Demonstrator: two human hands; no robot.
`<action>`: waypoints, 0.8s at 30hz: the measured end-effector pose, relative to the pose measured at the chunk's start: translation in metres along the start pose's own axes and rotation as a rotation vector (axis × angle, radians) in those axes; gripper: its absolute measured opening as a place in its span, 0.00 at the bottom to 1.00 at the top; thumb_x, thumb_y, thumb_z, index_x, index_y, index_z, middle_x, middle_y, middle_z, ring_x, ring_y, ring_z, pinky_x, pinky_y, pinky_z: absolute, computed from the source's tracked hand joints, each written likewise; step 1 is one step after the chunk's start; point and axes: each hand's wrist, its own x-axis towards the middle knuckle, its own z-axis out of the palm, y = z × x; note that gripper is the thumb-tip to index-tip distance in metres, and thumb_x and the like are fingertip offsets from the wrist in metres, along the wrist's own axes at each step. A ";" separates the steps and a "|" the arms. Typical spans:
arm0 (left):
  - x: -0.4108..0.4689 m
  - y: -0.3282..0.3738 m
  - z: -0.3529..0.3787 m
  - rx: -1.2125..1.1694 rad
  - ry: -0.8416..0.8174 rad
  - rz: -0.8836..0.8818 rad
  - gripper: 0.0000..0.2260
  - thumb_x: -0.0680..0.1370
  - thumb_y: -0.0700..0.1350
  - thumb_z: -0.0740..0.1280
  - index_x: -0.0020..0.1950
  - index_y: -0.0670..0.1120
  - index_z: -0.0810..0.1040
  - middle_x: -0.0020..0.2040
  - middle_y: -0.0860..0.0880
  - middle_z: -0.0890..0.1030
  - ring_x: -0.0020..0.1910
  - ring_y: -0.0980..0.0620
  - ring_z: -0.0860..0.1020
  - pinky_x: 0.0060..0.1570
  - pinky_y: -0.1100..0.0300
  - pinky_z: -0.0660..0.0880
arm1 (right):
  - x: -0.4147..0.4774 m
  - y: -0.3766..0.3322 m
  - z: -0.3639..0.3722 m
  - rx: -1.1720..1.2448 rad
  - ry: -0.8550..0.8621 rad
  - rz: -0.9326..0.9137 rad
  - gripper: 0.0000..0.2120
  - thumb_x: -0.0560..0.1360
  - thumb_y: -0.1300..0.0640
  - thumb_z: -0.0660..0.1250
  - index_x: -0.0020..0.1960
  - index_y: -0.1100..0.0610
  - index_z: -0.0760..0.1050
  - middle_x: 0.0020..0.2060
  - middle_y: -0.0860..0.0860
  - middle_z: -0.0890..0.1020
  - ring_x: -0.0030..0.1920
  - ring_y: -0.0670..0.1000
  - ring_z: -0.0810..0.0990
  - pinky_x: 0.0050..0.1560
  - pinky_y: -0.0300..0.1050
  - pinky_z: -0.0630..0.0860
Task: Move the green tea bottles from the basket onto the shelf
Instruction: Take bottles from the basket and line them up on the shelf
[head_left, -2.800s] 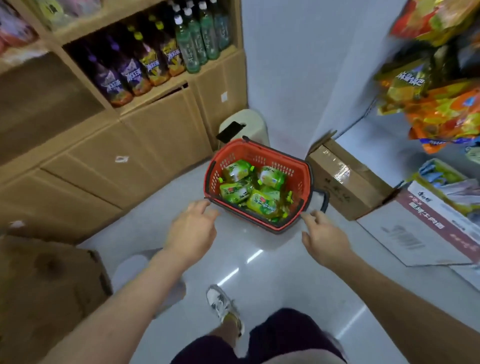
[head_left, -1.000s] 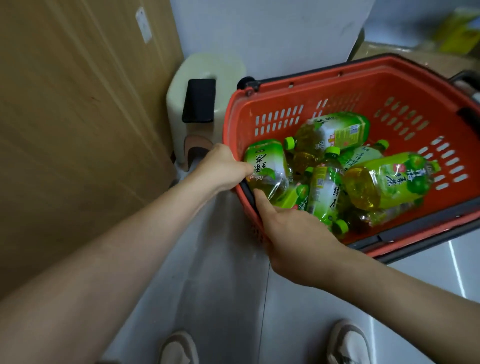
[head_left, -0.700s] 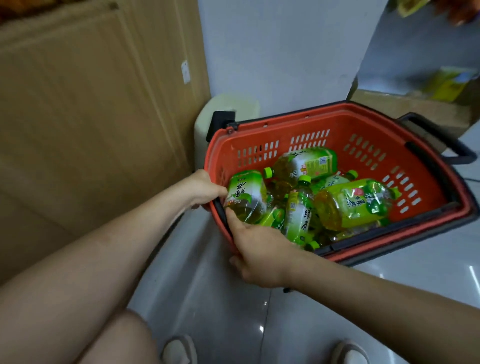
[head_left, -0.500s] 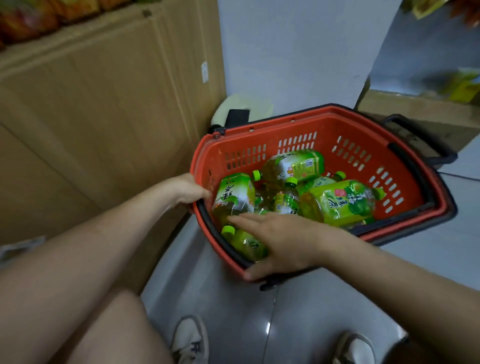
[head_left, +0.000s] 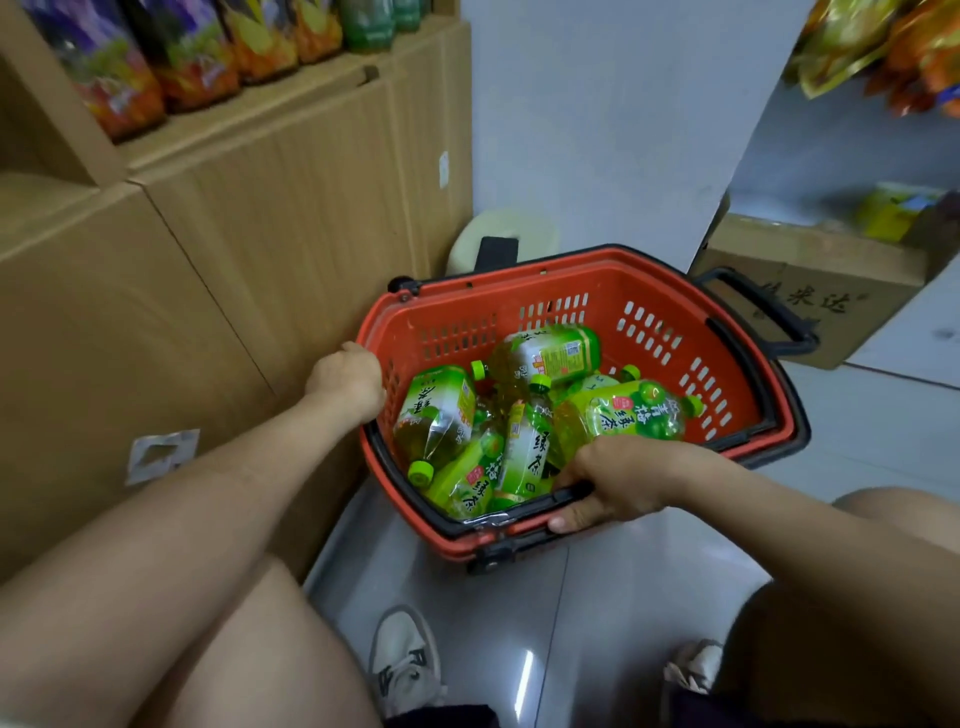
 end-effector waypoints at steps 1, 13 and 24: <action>-0.001 -0.003 -0.004 0.056 0.006 0.008 0.25 0.76 0.49 0.67 0.65 0.35 0.67 0.61 0.38 0.76 0.60 0.38 0.75 0.51 0.51 0.74 | 0.002 -0.004 0.000 0.002 0.004 0.000 0.28 0.70 0.30 0.60 0.54 0.53 0.78 0.42 0.50 0.81 0.43 0.53 0.78 0.45 0.47 0.76; -0.006 0.100 -0.022 -0.203 0.163 0.799 0.13 0.76 0.48 0.65 0.59 0.50 0.79 0.55 0.49 0.78 0.57 0.48 0.75 0.55 0.50 0.73 | -0.009 0.072 -0.069 0.227 0.518 0.234 0.25 0.74 0.44 0.66 0.67 0.55 0.71 0.62 0.53 0.78 0.60 0.54 0.78 0.62 0.50 0.73; -0.036 0.225 0.063 0.118 -0.113 0.704 0.55 0.62 0.66 0.73 0.77 0.48 0.45 0.72 0.43 0.63 0.68 0.41 0.64 0.63 0.43 0.69 | 0.002 0.127 -0.044 0.531 0.263 0.561 0.24 0.78 0.54 0.63 0.72 0.58 0.63 0.70 0.58 0.70 0.67 0.58 0.70 0.64 0.50 0.69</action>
